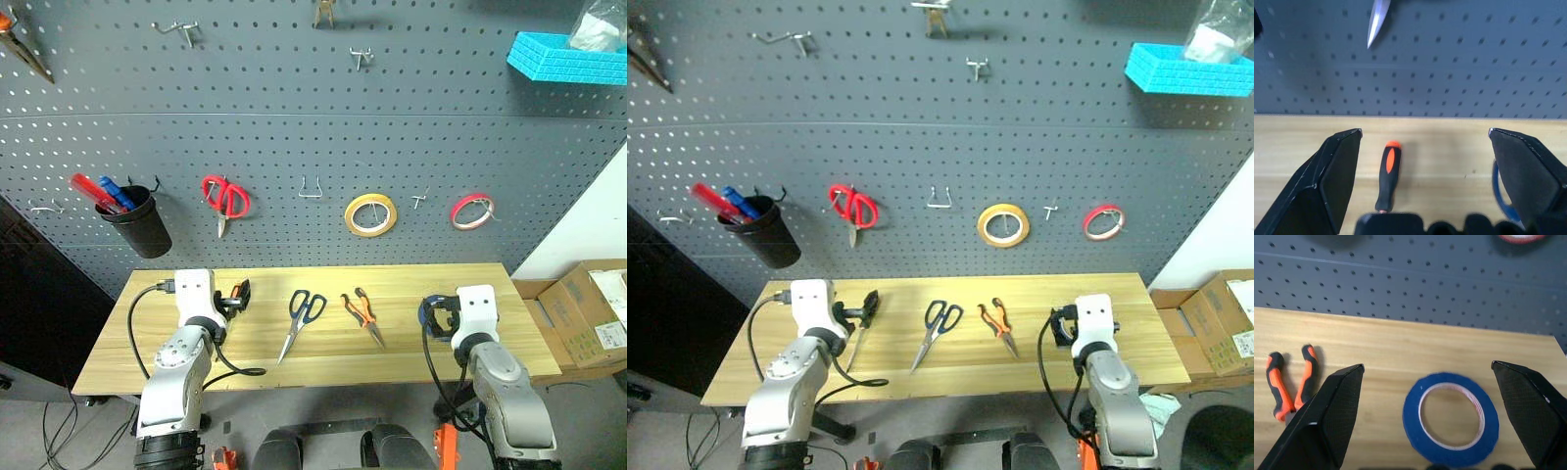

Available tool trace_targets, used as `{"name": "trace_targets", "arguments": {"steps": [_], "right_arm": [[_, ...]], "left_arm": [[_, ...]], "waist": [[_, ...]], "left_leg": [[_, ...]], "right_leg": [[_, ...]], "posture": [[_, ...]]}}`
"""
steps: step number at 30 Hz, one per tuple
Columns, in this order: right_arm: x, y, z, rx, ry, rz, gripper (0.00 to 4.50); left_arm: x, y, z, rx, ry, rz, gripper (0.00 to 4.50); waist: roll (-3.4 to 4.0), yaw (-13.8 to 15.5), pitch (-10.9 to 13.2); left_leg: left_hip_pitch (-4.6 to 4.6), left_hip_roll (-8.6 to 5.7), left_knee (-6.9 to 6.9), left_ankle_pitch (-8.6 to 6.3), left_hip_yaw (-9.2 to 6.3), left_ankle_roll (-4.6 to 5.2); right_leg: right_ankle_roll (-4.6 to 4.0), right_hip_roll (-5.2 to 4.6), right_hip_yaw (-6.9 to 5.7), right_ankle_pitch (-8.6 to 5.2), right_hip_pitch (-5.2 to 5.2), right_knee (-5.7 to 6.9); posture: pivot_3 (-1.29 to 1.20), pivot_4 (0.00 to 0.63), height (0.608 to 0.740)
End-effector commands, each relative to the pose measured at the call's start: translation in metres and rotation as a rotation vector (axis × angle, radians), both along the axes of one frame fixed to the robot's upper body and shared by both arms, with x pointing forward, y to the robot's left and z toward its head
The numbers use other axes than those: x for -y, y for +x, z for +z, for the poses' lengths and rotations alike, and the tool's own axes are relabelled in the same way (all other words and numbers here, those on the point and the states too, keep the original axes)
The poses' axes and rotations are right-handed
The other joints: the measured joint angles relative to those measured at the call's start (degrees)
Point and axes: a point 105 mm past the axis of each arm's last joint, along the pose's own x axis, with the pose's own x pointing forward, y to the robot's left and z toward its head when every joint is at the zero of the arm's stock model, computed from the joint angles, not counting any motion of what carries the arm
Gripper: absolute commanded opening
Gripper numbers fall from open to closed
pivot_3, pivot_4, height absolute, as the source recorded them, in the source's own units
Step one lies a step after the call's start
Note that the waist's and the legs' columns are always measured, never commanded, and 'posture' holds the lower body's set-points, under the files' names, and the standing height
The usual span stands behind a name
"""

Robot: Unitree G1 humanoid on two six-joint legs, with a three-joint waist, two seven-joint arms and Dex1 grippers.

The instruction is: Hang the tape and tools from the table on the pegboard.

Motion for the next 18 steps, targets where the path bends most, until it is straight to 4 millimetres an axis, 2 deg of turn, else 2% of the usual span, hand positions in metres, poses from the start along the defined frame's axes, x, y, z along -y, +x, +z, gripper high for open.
{"name": "trace_targets", "arguments": {"steps": [1, 7, 18], "right_arm": [[0.009, 0.004, 0.020, 0.082, -0.006, -0.021, 4.50], [0.012, 0.006, 0.024, 0.092, -0.010, -0.017, 4.50], [-0.001, 0.006, 0.020, 0.057, -0.020, 0.061, 4.50]], "left_arm": [[0.003, 0.005, 0.017, 0.068, 0.019, -0.040, 4.47], [0.001, 0.003, 0.018, 0.085, 0.023, -0.021, 4.47], [0.006, -0.006, 0.019, 0.084, -0.005, -0.016, 4.47]], "waist": [[0.00, -0.04, 0.00], [-0.01, -0.12, -0.01], [-0.01, -0.03, -0.01]], "left_leg": [[-0.04, 0.00, 0.00, 0.00, 0.01, 0.00], [-0.05, 0.02, 0.00, 0.00, 0.01, 0.00], [-0.18, 0.02, 0.02, 0.00, 0.01, 0.00]], "right_leg": [[0.00, 0.00, 0.00, 0.00, -0.04, 0.01], [0.00, 0.02, 0.00, 0.00, -0.10, 0.07], [0.00, 0.03, 0.01, 0.00, -0.20, 0.10]], "posture": [[0.08, 0.057, 0.740], [0.09, 0.048, 0.740], [0.11, 0.067, 0.740]]}}
